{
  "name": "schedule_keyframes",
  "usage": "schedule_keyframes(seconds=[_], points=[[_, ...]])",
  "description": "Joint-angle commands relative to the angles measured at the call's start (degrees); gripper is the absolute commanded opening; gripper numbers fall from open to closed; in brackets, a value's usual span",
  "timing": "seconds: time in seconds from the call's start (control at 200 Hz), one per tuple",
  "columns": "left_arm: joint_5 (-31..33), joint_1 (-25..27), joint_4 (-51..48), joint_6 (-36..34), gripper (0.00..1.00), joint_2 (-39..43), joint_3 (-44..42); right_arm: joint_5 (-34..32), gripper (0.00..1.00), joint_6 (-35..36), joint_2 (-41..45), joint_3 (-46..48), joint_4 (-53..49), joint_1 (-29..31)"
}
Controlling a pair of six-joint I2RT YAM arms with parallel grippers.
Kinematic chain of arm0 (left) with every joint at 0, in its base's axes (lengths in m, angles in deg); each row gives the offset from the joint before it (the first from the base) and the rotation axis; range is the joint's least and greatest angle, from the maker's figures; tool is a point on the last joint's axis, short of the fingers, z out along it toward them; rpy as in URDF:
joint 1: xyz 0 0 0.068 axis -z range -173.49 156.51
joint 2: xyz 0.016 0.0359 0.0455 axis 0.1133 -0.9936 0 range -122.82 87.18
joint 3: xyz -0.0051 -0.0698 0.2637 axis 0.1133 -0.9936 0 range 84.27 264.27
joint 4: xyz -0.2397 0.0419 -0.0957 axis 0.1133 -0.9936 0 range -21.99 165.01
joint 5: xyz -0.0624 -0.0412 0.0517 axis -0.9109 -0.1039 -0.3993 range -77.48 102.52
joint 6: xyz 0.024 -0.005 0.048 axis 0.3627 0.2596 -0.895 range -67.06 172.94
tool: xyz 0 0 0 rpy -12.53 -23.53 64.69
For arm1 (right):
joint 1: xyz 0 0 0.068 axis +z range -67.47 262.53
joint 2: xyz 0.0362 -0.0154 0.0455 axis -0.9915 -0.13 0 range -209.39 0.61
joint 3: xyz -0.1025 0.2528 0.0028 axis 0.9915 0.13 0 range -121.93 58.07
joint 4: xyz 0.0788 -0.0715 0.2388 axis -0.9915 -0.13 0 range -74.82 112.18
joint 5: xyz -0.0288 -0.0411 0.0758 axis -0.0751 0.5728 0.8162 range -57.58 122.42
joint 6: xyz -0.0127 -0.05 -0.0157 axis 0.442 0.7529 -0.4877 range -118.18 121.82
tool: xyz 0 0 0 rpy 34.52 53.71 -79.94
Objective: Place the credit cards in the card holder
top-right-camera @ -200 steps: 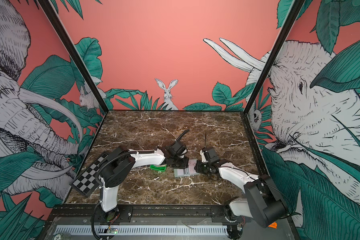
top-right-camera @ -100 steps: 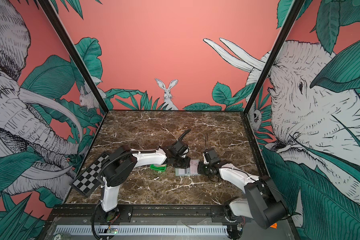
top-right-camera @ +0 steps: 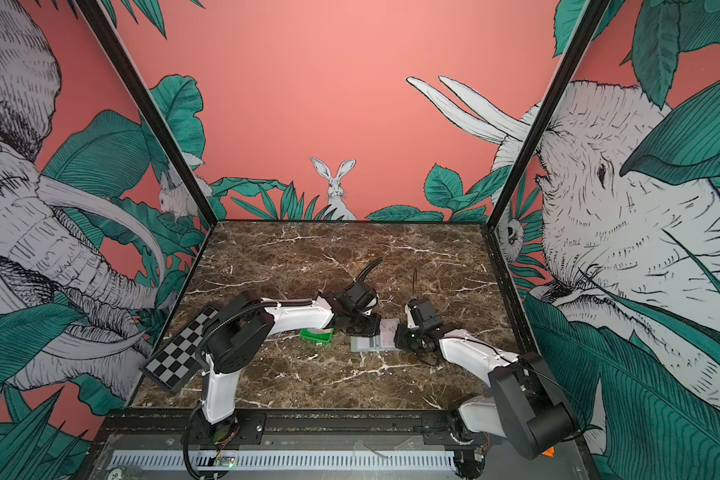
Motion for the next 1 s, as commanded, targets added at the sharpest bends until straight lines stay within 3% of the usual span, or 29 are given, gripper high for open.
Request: schedule_keyframes(seconds=[0.0, 0.995], points=[[-0.29, 0.7, -0.75, 0.3, 0.05, 0.89, -0.42, 0.24, 0.17, 0.43, 2.44, 0.28, 0.86, 0.08], [-0.13, 0.7, 1.2, 2.71, 0.05, 8.02, -3.81, 3.75, 0.17, 2.11, 5.82, -1.36, 0.87, 1.74]])
